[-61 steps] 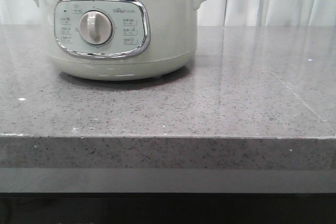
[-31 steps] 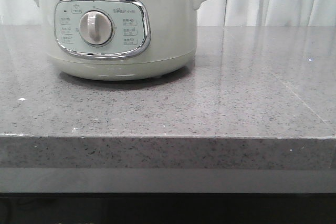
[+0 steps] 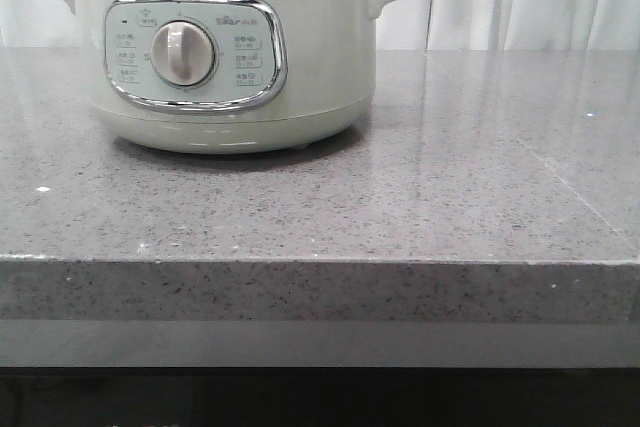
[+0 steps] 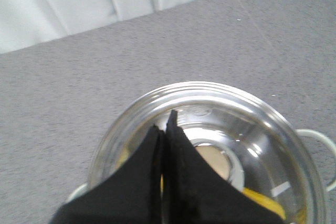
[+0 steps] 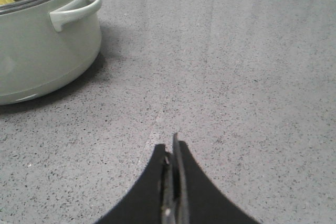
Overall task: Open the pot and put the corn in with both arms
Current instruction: 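Open the left gripper and lift it off the lid knob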
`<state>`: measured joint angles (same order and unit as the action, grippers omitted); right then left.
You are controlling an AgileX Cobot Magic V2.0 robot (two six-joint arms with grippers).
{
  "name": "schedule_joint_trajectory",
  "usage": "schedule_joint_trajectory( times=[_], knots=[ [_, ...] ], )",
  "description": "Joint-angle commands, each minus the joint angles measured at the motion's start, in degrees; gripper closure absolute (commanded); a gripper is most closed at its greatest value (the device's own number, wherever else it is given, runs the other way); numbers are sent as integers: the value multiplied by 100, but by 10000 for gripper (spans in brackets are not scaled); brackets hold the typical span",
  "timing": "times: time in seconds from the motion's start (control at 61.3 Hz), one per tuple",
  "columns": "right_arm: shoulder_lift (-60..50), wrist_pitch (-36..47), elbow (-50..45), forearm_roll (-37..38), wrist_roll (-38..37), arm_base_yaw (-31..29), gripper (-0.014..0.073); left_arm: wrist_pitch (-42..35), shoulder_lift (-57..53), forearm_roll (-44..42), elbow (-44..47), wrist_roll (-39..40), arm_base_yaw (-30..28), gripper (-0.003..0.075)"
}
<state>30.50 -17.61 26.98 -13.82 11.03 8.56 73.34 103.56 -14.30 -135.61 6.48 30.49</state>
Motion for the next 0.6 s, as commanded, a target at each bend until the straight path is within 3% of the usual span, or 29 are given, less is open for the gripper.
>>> schedule_joint_trajectory(
  times=[0.0,0.588],
  knots=[
    [4,415,147,-41,33,-25,661,-167,-582,-342,187,114,35,741],
    [4,453,147,-41,33,-25,661,-2558,-4304,-884,5855,1451,35,741]
  ],
)
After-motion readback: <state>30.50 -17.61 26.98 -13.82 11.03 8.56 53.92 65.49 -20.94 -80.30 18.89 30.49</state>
